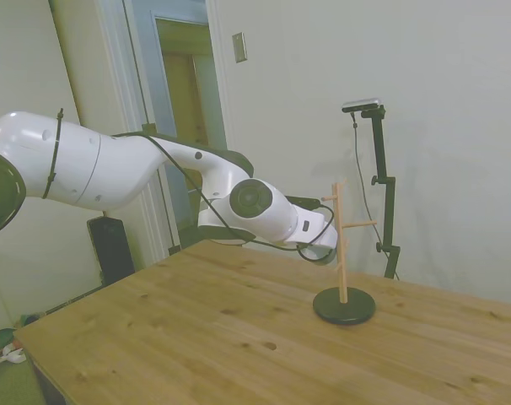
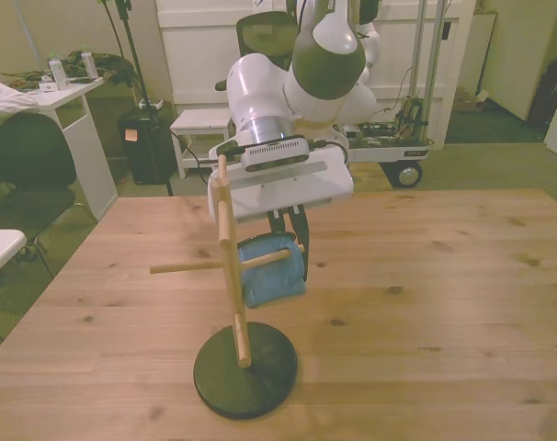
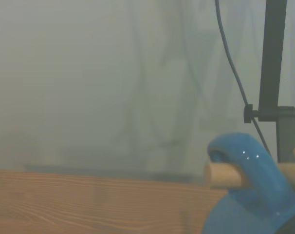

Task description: Unload the mug

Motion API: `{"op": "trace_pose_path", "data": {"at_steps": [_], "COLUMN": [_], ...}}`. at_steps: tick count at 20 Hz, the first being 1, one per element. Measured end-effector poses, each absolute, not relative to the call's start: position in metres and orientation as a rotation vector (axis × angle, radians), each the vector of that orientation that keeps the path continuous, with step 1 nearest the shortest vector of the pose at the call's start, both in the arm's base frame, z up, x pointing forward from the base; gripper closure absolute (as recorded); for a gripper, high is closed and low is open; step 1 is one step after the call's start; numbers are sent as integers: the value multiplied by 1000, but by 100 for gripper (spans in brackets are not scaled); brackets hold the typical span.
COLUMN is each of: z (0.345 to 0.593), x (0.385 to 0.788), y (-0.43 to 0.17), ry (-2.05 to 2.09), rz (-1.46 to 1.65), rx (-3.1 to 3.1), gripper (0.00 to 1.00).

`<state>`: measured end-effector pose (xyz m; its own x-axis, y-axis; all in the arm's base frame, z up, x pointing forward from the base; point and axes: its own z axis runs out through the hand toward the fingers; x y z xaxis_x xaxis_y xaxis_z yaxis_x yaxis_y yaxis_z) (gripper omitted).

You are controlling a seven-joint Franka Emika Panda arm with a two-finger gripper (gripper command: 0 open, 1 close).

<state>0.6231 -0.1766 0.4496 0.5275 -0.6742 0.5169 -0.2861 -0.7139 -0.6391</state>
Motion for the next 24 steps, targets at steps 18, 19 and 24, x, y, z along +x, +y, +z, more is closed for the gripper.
{"op": "trace_pose_path", "data": {"at_steps": [18, 19, 24], "z": [453, 453, 449], "x": [595, 593, 582], "y": [-144, -139, -118], "ry": [688, 679, 621], "rz": [-991, -986, -953], "rx": [-2318, -2321, -2364], "gripper": [100, 100, 100]}}
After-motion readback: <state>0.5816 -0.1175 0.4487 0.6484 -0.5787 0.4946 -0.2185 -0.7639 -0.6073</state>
